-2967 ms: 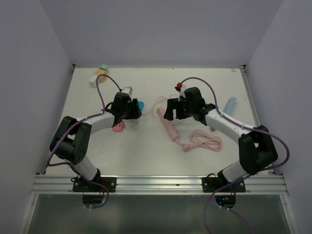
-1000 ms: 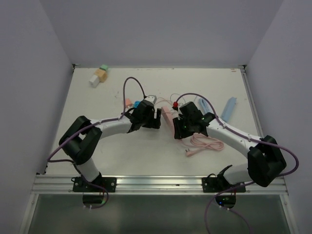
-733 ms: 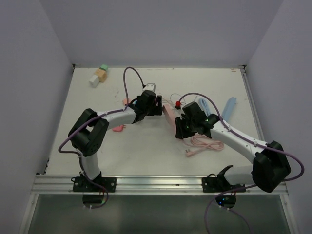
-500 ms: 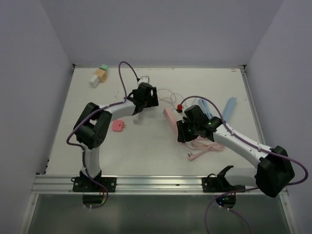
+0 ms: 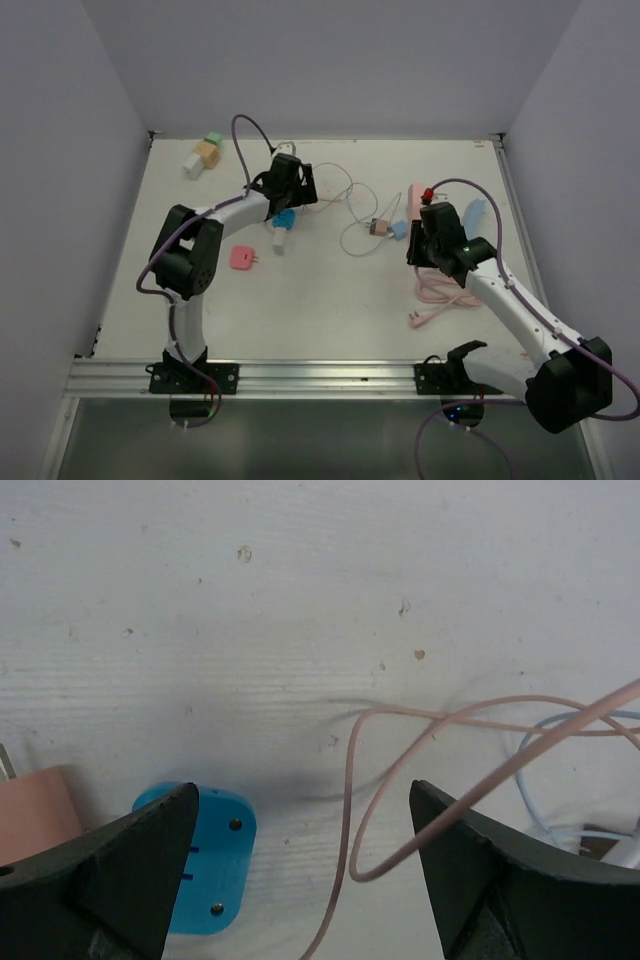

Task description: Pull the plug off the socket

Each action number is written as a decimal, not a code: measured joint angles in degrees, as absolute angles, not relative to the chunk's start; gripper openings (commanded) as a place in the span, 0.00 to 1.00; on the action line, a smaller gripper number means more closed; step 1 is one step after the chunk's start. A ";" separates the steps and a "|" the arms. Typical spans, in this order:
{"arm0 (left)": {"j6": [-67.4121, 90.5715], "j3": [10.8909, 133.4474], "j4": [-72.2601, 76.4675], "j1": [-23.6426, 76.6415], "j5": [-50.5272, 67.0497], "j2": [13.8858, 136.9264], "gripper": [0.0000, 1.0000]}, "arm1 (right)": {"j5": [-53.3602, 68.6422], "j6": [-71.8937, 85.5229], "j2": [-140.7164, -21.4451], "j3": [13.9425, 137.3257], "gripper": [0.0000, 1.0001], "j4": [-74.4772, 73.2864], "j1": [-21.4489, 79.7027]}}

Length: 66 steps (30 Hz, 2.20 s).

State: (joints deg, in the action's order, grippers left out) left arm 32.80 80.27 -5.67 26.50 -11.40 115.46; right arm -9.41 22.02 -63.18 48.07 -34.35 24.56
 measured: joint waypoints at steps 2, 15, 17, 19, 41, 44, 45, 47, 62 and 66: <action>32.40 78.52 -6.15 26.68 -10.11 113.06 0.93 | -13.32 23.49 -63.86 48.53 0.00 -34.24 20.51; 31.86 71.44 -10.59 26.70 -1.91 94.94 0.99 | -14.11 27.46 -85.47 57.21 0.18 -24.67 3.79; 31.86 69.76 -11.86 26.70 -2.04 92.51 1.00 | -12.64 27.44 -88.14 57.56 0.32 -23.62 3.20; 31.92 67.55 -12.62 26.57 -3.05 89.73 1.00 | -11.42 27.44 -90.00 58.24 0.53 -23.57 2.92; 45.17 36.93 -13.06 13.23 -21.43 78.43 0.60 | 12.21 28.97 -72.49 58.39 0.86 -19.42 4.71; 46.68 37.91 -11.46 13.26 -19.38 81.97 0.57 | 14.06 28.95 -72.25 56.77 0.86 -19.53 5.28; 47.13 38.44 -10.87 13.39 -18.46 82.89 0.56 | 14.55 28.93 -72.25 56.49 0.86 -19.77 5.32; 48.53 39.44 -9.89 14.11 -17.19 84.44 0.56 | 14.98 28.93 -72.23 56.16 0.86 -19.81 5.37; 52.88 57.21 -11.29 25.34 -11.51 93.51 0.84 | 16.34 26.52 -72.23 56.16 0.86 -20.21 6.66; 46.54 61.30 -12.27 20.38 -12.60 91.07 0.93 | 18.20 25.32 -72.31 56.16 0.86 -20.16 7.33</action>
State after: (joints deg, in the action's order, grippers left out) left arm 46.54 61.30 -12.27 20.38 -12.60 91.07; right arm 18.20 25.32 -72.31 56.16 -20.16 7.33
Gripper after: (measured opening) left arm 0.888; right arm 0.862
